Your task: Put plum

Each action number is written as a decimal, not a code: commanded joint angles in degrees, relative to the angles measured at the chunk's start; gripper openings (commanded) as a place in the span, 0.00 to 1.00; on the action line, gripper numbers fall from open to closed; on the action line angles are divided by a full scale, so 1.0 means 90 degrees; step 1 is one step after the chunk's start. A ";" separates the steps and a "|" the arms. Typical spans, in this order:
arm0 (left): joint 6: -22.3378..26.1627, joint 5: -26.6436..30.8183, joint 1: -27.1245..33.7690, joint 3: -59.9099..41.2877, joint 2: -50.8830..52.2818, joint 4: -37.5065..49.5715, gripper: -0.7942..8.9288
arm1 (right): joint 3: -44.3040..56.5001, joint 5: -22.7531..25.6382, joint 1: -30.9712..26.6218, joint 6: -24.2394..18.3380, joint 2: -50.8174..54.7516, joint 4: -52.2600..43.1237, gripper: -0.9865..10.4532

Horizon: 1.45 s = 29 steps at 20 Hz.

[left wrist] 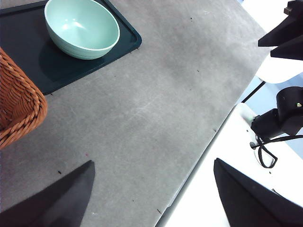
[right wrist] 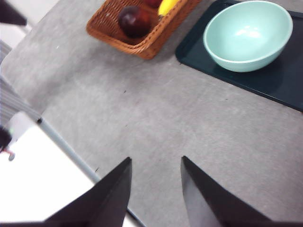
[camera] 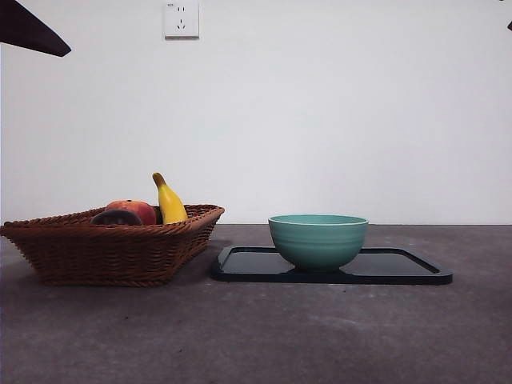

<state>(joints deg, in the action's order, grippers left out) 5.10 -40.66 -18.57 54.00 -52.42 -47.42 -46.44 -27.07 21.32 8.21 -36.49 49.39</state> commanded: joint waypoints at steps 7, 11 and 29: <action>0.0100 -0.0036 -0.0029 0.0078 -0.0041 0.0058 0.50 | -0.0721 0.0899 0.0015 0.1032 -0.1299 -0.0886 0.29; 0.0097 -0.0036 -0.0029 0.0078 -0.0041 0.0063 0.50 | -0.1707 0.1139 -0.0148 0.0792 -0.2739 -0.1039 0.29; 0.0097 -0.0036 -0.0029 0.0078 -0.0041 0.0080 0.50 | -0.3592 0.1239 -0.0427 0.0197 -0.7271 -0.1766 0.32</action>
<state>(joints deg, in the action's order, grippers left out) 5.10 -40.66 -18.57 54.00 -52.42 -47.33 -77.56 -16.19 17.19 10.63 -101.08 33.89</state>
